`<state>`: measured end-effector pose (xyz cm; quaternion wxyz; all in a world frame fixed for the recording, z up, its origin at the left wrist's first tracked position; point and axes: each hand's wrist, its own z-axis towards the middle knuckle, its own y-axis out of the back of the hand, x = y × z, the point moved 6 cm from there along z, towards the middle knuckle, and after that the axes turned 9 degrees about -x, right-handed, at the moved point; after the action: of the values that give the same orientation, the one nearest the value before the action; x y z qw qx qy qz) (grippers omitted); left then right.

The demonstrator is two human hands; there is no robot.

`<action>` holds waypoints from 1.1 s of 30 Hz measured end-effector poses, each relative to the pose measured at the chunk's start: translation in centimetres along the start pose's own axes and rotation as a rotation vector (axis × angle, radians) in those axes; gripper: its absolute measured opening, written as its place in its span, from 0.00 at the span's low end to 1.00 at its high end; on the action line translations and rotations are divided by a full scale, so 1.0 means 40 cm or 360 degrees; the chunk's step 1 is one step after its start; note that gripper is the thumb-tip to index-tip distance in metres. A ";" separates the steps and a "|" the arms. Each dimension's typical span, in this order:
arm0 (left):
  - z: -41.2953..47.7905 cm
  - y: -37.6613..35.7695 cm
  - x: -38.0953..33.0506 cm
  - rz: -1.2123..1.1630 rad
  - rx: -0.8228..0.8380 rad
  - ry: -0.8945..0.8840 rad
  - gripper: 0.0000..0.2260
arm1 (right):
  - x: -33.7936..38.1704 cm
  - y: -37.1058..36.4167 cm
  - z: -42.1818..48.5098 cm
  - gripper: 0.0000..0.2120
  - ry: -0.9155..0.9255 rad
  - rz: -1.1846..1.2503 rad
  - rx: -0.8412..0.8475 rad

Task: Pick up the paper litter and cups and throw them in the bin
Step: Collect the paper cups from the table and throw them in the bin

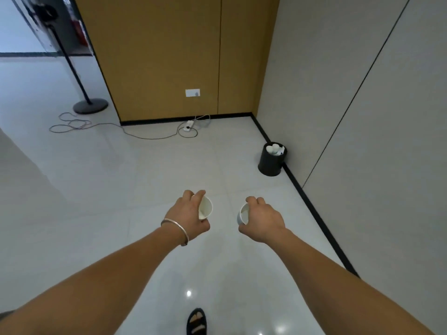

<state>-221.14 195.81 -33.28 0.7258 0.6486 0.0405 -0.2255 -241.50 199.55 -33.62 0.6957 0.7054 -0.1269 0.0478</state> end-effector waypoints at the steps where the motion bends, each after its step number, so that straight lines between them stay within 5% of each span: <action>1: 0.058 -0.021 -0.016 -0.0024 0.0024 -0.0022 0.36 | -0.030 0.004 0.044 0.33 -0.0046 -0.0005 0.0011; 13: 0.714 -0.255 -0.262 -0.0071 0.0181 -0.0333 0.37 | -0.441 0.067 0.539 0.37 -0.0458 0.0009 0.0009; 22: 1.157 -0.421 -0.472 -0.0095 0.0200 -0.0242 0.37 | -0.746 0.155 0.978 0.39 -0.0389 0.0008 0.0017; 33: 1.681 -0.632 -0.530 -0.0144 0.0291 -0.0188 0.39 | -0.957 0.142 1.513 0.39 -0.0407 0.0085 0.0092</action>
<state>-265.45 135.65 -38.74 0.6539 0.6950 0.0062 -0.2988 -286.37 143.72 -39.11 0.6517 0.7219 -0.2319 -0.0205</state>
